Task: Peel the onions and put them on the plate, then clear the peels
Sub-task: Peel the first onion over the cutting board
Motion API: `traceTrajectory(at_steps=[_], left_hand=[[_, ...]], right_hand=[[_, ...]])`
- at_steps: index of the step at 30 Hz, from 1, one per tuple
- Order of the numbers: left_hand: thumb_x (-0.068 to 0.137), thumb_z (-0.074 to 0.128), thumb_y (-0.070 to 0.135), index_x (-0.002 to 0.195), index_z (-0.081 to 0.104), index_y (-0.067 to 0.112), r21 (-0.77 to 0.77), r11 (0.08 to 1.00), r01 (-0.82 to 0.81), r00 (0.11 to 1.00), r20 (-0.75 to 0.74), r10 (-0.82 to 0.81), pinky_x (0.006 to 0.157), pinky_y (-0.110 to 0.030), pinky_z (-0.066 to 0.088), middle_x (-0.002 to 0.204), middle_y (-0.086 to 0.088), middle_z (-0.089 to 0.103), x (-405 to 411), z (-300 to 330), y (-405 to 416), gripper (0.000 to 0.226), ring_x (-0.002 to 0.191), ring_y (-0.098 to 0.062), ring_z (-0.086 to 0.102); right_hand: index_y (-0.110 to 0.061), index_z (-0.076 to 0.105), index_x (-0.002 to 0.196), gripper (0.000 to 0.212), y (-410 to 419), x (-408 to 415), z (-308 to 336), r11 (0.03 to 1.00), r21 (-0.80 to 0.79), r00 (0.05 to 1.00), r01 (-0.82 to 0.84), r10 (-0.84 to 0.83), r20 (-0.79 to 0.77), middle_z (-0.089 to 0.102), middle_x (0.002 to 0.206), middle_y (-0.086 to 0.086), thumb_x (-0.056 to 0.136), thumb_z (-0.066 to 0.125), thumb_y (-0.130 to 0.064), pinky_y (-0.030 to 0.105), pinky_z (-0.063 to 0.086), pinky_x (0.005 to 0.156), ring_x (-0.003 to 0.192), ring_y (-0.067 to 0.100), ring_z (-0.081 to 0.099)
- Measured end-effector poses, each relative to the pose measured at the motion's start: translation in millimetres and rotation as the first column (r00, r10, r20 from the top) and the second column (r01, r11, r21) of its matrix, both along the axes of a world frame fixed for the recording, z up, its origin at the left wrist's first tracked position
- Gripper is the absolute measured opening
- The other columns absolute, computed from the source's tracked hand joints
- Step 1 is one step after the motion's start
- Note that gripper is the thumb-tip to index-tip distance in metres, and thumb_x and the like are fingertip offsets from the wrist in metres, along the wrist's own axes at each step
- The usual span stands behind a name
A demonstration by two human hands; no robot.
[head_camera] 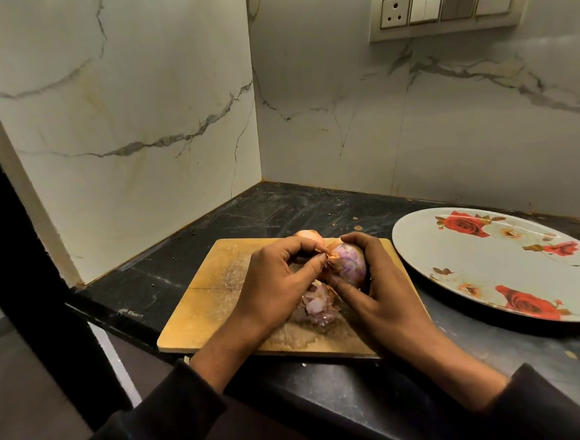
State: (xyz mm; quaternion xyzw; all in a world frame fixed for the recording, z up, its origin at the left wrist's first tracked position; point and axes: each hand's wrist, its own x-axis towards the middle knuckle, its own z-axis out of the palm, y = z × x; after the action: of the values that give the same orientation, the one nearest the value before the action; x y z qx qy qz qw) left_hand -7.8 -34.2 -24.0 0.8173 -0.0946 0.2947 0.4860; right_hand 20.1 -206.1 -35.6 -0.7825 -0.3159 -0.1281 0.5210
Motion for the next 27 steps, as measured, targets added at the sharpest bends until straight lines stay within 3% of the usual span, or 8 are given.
traceTrajectory(at_steps=[5, 11, 18, 20, 23, 25, 27], left_hand=[[0.089, 0.074, 0.016, 0.104, 0.076, 0.02, 0.14, 0.99, -0.014, 0.998, 0.068, 0.005, 0.076, -0.012, 0.054, 0.093, 0.014, 0.073, -1, 6, 1, 0.015, 0.09, 0.001, 0.068], [0.089, 0.074, 0.017, 0.11, 0.077, 0.018, 0.25, 0.968, 0.013, 0.992, 0.115, -0.043, 0.08, -0.016, 0.056, 0.101, 0.009, 0.075, -1, 14, 8, 0.021, 0.094, 0.001, 0.069], [0.088, 0.075, 0.018, 0.104, 0.078, 0.023, 0.304, 0.952, -0.042, 0.995, 0.099, 0.012, 0.074, -0.014, 0.055, 0.091, 0.012, 0.075, -3, 16, 9, 0.017, 0.085, 0.003, 0.069], [0.088, 0.075, 0.019, 0.106, 0.077, 0.023, 0.397, 0.916, -0.053, 0.991, 0.132, 0.0, 0.075, -0.014, 0.055, 0.095, 0.009, 0.077, -4, 19, 10, 0.018, 0.085, 0.002, 0.069], [0.091, 0.07, 0.027, 0.106, 0.076, 0.023, 0.581, 0.811, -0.069, 0.988, 0.151, -0.023, 0.073, -0.026, 0.058, 0.096, 0.008, 0.076, -8, 28, 15, 0.016, 0.082, -0.003, 0.068], [0.095, 0.062, 0.032, 0.106, 0.072, 0.022, 0.701, 0.708, -0.093, 0.989, 0.147, -0.016, 0.067, -0.034, 0.057, 0.094, 0.006, 0.074, -9, 31, 15, 0.018, 0.078, -0.008, 0.067], [0.097, 0.059, 0.031, 0.104, 0.069, 0.02, 0.716, 0.69, -0.102, 0.99, 0.141, 0.0, 0.066, -0.037, 0.056, 0.092, 0.004, 0.072, -11, 29, 12, 0.017, 0.076, -0.011, 0.065]], right_hand=[[-0.032, 0.047, 0.131, 0.048, 0, -1, -1, 1.0, -0.003, 1.0, 0.004, -0.004, -0.009, 0.056, 0.122, -0.011, 0.091, 0.073, -0.028, 0.018, 0.053, 0.087, 0.108, 0.001, 0.06], [-0.038, 0.046, 0.125, 0.045, 0, -3, 1, 1.0, 0.028, 1.0, -0.011, 0.012, -0.026, 0.056, 0.12, -0.013, 0.092, 0.073, -0.026, 0.014, 0.051, 0.085, 0.106, 0.0, 0.06], [-0.035, 0.046, 0.13, 0.049, -1, -3, 3, 0.999, 0.034, 0.999, -0.005, 0.007, -0.044, 0.053, 0.122, -0.021, 0.091, 0.074, -0.028, 0.008, 0.048, 0.084, 0.109, -0.008, 0.056], [-0.035, 0.046, 0.131, 0.049, -1, -3, 3, 1.0, 0.028, 0.999, -0.006, 0.007, -0.044, 0.053, 0.122, -0.021, 0.091, 0.074, -0.027, 0.009, 0.049, 0.085, 0.109, -0.007, 0.057], [-0.035, 0.048, 0.128, 0.05, -2, -3, 1, 1.0, 0.016, 0.999, -0.017, 0.018, -0.046, 0.056, 0.121, -0.016, 0.089, 0.076, -0.022, 0.015, 0.053, 0.086, 0.107, -0.001, 0.06], [-0.036, 0.049, 0.125, 0.053, -2, -4, 2, 1.0, 0.002, 0.999, -0.012, 0.012, -0.029, 0.057, 0.121, -0.015, 0.086, 0.079, -0.019, 0.011, 0.051, 0.085, 0.107, -0.003, 0.059], [-0.038, 0.049, 0.123, 0.058, -1, -4, 2, 1.0, -0.011, 1.0, 0.004, -0.004, 0.028, 0.057, 0.119, -0.014, 0.082, 0.083, -0.017, 0.006, 0.045, 0.084, 0.108, -0.006, 0.056]])
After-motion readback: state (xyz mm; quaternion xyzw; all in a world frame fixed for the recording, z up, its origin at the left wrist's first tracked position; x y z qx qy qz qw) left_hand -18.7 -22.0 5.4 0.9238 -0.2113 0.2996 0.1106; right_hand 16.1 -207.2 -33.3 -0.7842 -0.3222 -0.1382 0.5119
